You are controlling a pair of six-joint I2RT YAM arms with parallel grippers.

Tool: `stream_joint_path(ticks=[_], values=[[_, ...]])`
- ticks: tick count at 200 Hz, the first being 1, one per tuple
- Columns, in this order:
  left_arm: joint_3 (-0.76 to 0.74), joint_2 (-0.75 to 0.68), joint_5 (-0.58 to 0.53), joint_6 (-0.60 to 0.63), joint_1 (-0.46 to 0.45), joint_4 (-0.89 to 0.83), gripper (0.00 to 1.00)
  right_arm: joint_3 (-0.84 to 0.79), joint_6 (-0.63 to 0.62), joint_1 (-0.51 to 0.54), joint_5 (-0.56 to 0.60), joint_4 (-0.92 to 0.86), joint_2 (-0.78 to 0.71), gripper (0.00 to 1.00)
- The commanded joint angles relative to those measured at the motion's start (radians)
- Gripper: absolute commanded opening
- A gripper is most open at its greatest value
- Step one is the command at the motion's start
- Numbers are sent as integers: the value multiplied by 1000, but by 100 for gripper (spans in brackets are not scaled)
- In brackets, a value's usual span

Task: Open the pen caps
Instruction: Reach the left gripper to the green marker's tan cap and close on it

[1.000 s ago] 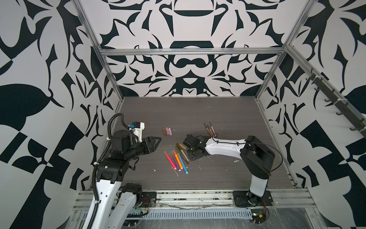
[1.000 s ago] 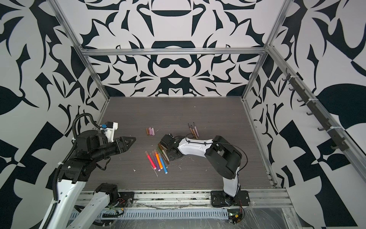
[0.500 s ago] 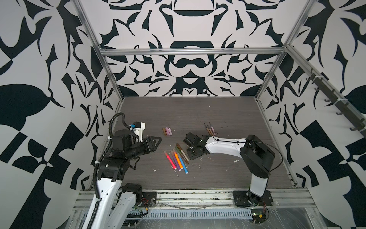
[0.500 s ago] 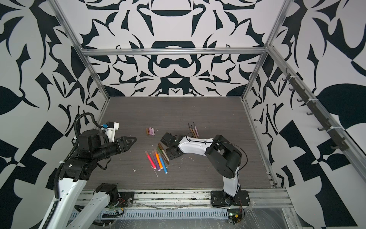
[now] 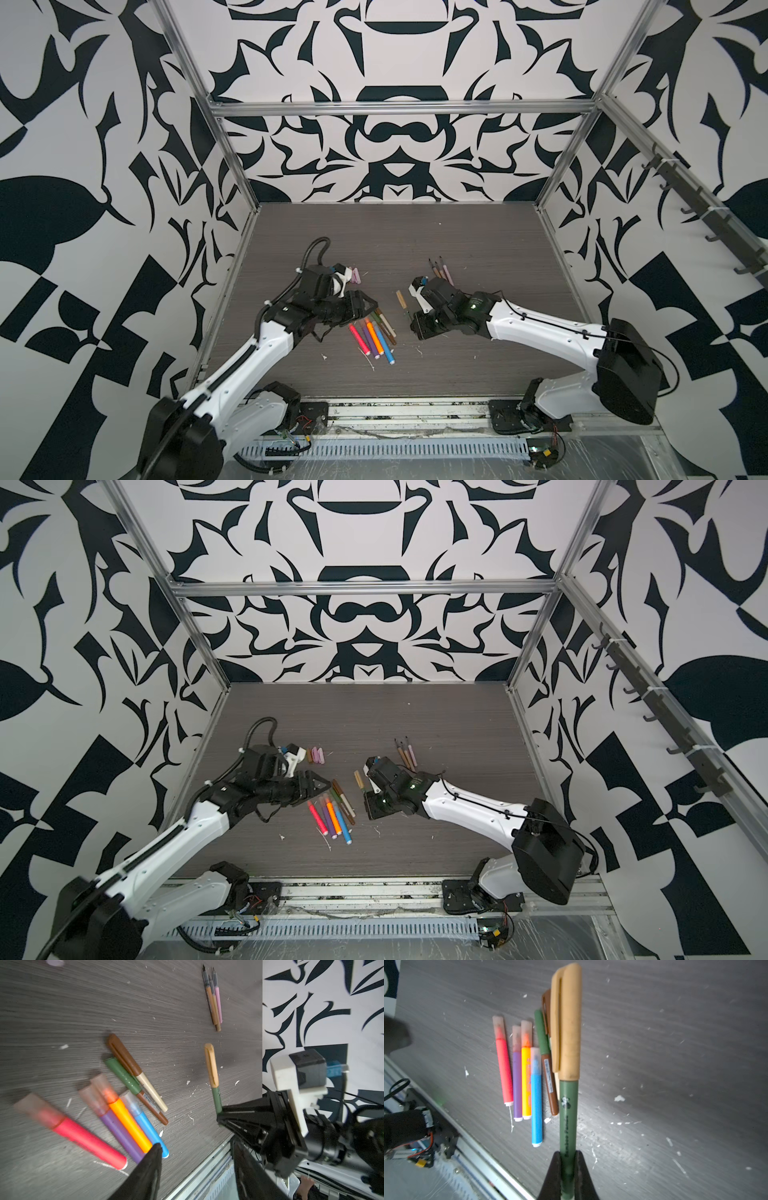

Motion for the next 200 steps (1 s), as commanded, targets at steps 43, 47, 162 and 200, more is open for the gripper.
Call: stream_joint_path(ticks=[43,47,162,200], values=[[176,277,-146,17,-120,11,56,19,79,31,7,29,-58,0],[183,287,-147,17,-122,10,56,17,83,34,9,31,-58,0],[276,416,-195,8,-215,-3,42,21,85,56,47,-7,-97,0],[292,441,-196,-3,-229,-3,17,23,80,56,71,-27,-115,0]])
